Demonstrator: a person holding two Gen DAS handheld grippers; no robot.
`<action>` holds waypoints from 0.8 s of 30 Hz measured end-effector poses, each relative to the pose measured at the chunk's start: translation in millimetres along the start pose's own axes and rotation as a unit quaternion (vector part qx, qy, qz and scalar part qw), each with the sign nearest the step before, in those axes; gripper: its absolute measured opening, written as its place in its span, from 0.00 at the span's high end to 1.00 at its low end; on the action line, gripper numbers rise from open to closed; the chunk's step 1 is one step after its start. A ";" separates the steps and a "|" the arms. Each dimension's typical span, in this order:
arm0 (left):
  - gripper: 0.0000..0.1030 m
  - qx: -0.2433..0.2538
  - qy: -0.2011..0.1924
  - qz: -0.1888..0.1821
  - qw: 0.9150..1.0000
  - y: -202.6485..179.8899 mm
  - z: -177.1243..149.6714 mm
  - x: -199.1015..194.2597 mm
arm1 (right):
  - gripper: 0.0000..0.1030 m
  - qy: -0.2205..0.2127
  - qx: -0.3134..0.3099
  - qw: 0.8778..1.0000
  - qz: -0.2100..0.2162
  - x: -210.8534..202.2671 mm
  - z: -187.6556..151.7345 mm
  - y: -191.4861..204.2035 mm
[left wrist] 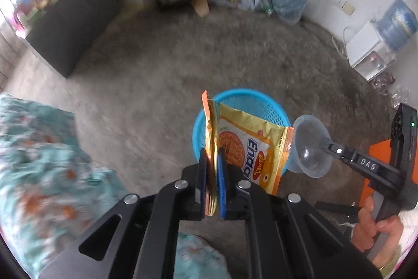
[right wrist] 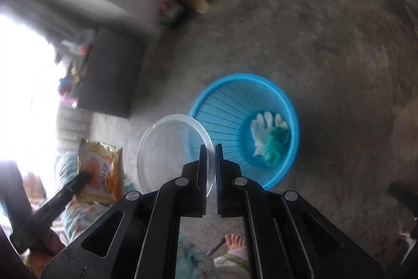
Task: Collect trash
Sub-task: 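Open both tools over the wastebasket to drop packet and bowl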
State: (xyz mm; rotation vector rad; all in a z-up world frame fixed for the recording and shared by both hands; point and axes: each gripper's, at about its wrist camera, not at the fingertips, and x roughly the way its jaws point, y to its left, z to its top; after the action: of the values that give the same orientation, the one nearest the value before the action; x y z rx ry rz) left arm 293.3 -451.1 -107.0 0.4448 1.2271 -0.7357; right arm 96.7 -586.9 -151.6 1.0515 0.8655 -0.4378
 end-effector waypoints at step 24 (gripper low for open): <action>0.48 -0.059 -0.053 0.026 0.996 10.8 -9.4 -88.3 | 0.39 -0.026 0.022 0.998 0.062 -18.8 -39.3 23.3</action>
State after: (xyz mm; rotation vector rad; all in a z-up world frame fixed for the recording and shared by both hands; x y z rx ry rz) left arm 281.0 -414.1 -26.5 0.3345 1.1481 -0.6303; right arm 85.4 -542.9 -132.2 1.1227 0.7434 -0.3790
